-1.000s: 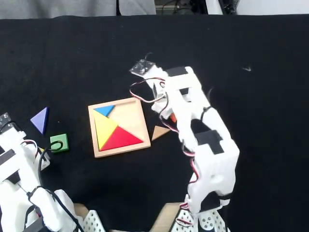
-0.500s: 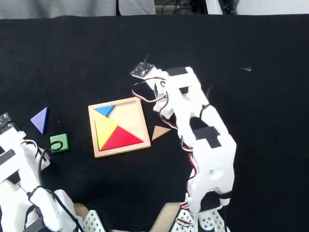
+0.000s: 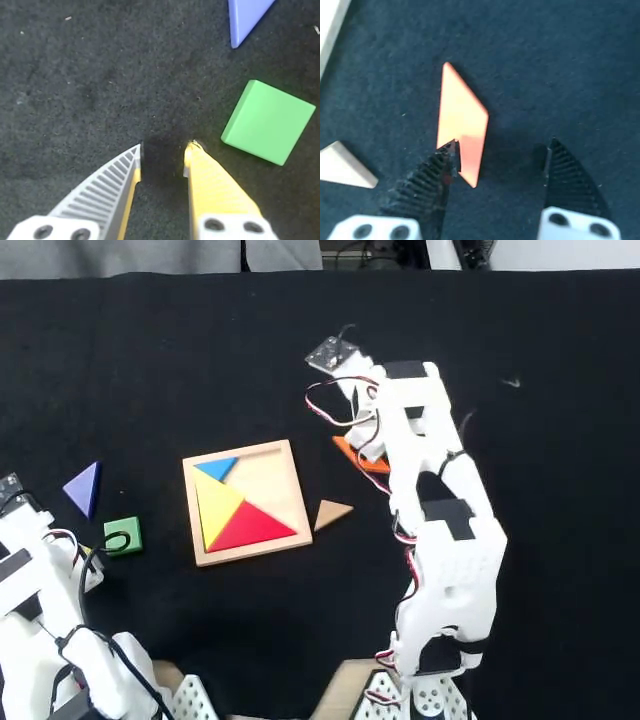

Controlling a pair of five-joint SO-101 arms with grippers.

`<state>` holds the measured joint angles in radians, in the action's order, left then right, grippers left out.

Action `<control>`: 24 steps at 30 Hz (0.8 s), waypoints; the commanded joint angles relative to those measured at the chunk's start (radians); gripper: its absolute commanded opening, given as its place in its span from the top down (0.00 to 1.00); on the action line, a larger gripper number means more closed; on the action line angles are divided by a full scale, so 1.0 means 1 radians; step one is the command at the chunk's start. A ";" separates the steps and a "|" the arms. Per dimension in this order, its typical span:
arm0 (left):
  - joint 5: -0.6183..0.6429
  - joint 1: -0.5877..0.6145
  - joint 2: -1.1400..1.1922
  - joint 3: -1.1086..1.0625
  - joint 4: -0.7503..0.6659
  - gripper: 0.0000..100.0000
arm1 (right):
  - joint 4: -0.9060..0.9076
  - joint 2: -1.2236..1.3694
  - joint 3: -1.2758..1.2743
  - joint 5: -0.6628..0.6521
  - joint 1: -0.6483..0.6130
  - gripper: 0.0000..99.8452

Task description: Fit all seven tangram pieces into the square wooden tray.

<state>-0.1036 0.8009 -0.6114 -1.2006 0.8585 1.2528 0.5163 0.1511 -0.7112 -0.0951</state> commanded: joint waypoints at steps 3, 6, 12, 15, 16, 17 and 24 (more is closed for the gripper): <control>0.005 -0.010 -0.023 0.005 -0.014 0.85 | 0.018 -0.007 0.053 0.106 -0.066 0.72; 0.005 -0.007 -0.023 0.005 -0.014 0.85 | 0.015 -0.004 0.051 0.150 -0.089 0.72; 0.005 -0.005 -0.023 0.005 -0.012 0.85 | -0.038 0.021 0.036 0.226 -0.094 0.73; 0.005 -0.005 -0.023 0.005 -0.012 0.85 | -0.072 0.081 0.039 0.222 -0.084 0.73; 0.005 -0.005 -0.023 0.005 -0.012 0.85 | -0.074 0.101 0.050 0.222 -0.077 0.73; 0.005 -0.005 -0.023 0.005 -0.012 0.85 | -0.061 0.114 0.067 0.222 -0.066 0.73; 0.005 -0.008 -0.023 0.005 -0.012 0.85 | 0.015 0.130 0.143 0.229 -0.063 0.99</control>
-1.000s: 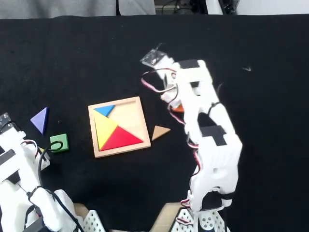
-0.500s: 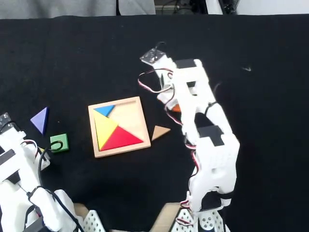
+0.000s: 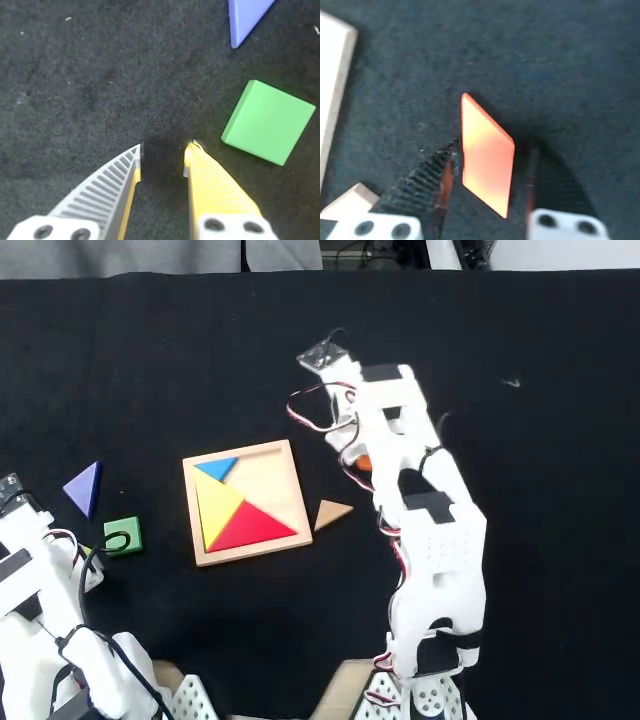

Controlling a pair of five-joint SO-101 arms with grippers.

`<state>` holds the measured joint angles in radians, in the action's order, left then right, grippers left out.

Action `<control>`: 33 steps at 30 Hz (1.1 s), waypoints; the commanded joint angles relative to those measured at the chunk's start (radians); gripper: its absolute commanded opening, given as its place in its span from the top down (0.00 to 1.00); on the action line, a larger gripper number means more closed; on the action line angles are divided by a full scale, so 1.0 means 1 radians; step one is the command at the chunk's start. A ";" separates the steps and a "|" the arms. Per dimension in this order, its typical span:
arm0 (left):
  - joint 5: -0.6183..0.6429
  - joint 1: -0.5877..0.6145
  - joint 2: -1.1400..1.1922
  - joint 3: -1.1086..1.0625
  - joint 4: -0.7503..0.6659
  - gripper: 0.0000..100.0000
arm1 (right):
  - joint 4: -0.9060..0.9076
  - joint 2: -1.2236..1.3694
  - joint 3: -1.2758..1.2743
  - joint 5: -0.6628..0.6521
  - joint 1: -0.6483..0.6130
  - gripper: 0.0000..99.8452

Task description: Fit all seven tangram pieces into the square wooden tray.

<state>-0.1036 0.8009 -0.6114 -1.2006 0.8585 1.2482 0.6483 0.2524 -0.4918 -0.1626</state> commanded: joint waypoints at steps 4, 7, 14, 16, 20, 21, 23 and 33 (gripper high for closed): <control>0.005 -0.008 -0.023 0.005 -0.012 0.85 | 0.026 -0.012 0.044 0.009 0.003 0.97; 0.005 -0.007 -0.023 0.005 -0.012 0.85 | 0.106 -0.084 0.058 0.020 -0.015 0.97; 0.005 -0.008 -0.023 0.005 -0.012 0.85 | 0.233 -0.410 -0.010 0.195 -0.094 0.99; 0.005 -0.010 -0.023 0.005 -0.012 0.85 | 0.241 -0.490 -0.065 0.241 -0.143 0.99; 0.005 -0.008 -0.023 0.005 -0.012 0.85 | 0.192 -0.601 -0.202 0.367 -0.253 0.99; 0.005 -0.008 -0.023 0.005 -0.012 0.85 | 0.170 -0.611 -0.229 0.407 -0.275 0.99; 0.005 -0.008 -0.023 0.005 -0.012 0.85 | 0.118 -0.615 -0.278 0.517 -0.299 0.99; 0.005 -0.007 -0.023 0.004 -0.012 0.85 | 0.011 -0.472 -0.340 1.030 -0.331 0.99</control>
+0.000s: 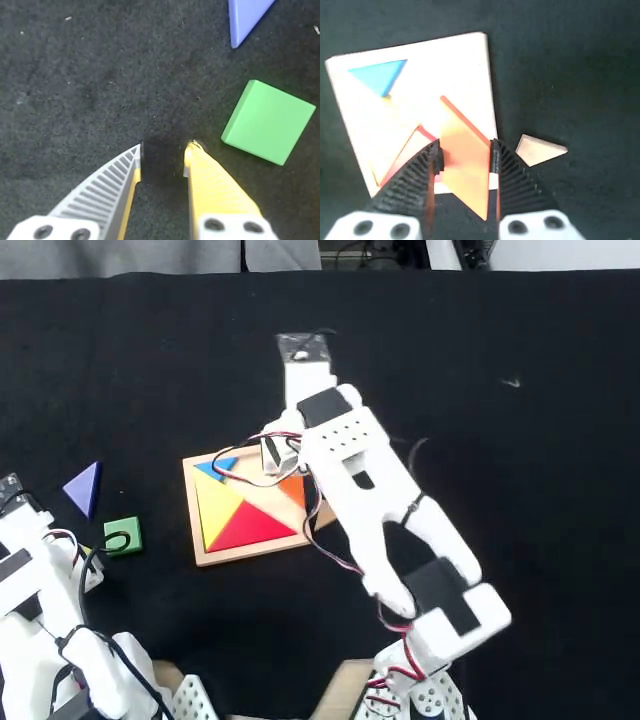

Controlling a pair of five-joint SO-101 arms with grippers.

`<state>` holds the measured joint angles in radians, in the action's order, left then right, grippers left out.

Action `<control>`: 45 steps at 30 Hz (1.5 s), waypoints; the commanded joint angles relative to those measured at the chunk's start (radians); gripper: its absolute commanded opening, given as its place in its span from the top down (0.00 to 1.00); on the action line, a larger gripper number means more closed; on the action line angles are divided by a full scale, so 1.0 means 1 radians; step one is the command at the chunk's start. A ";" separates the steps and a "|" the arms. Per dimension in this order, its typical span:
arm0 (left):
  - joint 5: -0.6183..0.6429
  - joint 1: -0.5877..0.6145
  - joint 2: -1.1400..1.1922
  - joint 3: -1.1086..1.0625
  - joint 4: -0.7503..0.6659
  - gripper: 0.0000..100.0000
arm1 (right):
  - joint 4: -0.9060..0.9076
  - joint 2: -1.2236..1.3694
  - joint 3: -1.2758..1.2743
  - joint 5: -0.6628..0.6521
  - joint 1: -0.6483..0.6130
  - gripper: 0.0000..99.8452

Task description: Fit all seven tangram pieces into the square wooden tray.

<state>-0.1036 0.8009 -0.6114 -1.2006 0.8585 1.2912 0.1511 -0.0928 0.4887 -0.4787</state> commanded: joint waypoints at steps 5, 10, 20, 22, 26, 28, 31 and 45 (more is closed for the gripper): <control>0.005 -0.008 -0.023 0.004 -0.014 0.85 | -0.038 0.153 0.013 0.051 -0.040 0.99; 0.005 -0.012 -0.023 0.004 -0.014 0.85 | -0.071 0.189 0.008 -0.012 -0.063 0.99; 0.005 -0.012 -0.023 0.004 -0.014 0.85 | -0.147 0.179 0.004 -0.176 -0.081 0.99; 0.005 -0.012 -0.023 0.004 -0.014 0.85 | -0.147 0.179 0.004 -0.212 -0.081 0.99; 0.005 -0.012 -0.023 0.004 -0.014 0.85 | -0.149 0.179 0.004 -0.216 -0.081 0.99; 0.005 -0.012 -0.023 0.004 -0.014 0.85 | -0.147 0.179 0.004 -0.216 -0.081 0.99; 0.005 -0.012 -0.023 0.004 -0.014 0.85 | -0.114 0.179 0.005 -0.216 -0.084 0.96; 0.005 -0.012 -0.023 0.004 -0.014 0.85 | -0.091 0.153 0.021 -0.218 -0.086 0.81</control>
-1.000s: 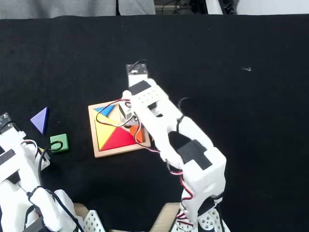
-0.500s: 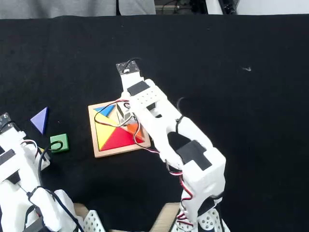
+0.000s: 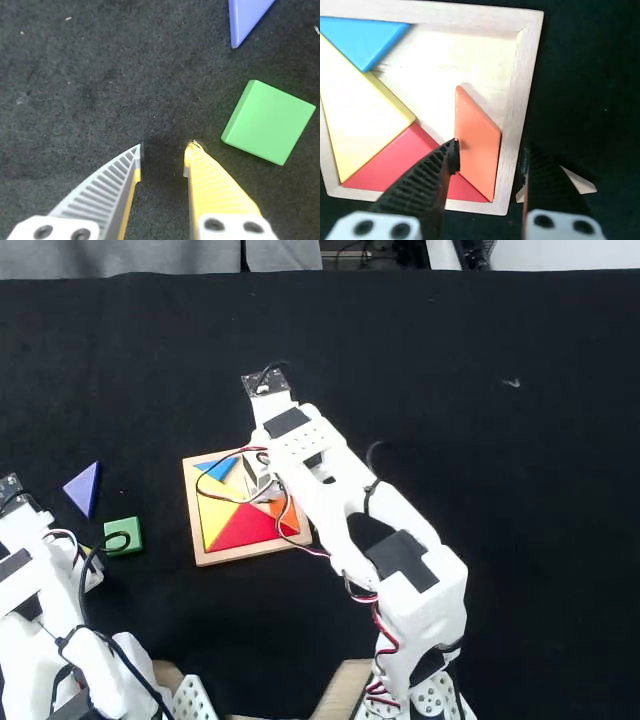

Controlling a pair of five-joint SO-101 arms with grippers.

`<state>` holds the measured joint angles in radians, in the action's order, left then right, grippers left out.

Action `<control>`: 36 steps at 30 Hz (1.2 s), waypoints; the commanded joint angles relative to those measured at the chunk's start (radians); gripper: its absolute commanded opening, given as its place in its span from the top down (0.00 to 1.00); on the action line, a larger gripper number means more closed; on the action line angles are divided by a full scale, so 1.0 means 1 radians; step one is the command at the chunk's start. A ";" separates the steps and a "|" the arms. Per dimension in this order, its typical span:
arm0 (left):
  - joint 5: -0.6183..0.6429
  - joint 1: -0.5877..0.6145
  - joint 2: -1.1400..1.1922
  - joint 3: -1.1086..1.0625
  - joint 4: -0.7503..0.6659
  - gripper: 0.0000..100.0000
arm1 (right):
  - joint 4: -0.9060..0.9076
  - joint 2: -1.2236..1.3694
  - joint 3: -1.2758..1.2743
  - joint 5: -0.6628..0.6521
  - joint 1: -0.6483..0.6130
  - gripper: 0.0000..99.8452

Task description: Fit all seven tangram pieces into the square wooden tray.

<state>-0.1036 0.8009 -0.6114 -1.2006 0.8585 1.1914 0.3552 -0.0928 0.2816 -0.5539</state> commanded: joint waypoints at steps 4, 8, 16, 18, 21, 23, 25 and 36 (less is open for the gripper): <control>0.005 -0.012 -0.023 0.004 -0.014 0.85 | 0.041 -0.070 0.056 -0.017 -0.009 0.83; 0.005 -0.012 -0.023 0.004 -0.015 0.85 | 0.026 -0.108 0.114 -0.130 -0.012 0.99; 0.005 -0.012 -0.023 0.004 -0.015 0.85 | 0.184 -0.222 0.134 -0.255 0.173 0.99; 0.005 -0.013 -0.023 0.004 -0.015 0.85 | 0.247 -0.278 0.134 -0.345 0.180 0.99; 0.005 -0.013 -0.023 0.004 -0.015 0.85 | 0.284 -0.398 0.108 -0.419 0.180 0.99; 0.005 -0.013 -0.023 0.004 -0.015 0.85 | 0.247 -0.484 0.045 -0.430 0.181 0.99; 0.005 -0.013 -0.023 0.004 -0.015 0.85 | 0.172 -0.552 -0.068 -0.460 0.180 0.99; 0.005 -0.012 -0.021 0.004 -0.014 0.85 | -0.064 -0.598 -0.472 -0.588 0.264 0.98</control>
<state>-0.1036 0.8009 -0.6114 -1.2006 0.8585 1.1515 -0.1956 -0.5623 -0.3414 -0.3498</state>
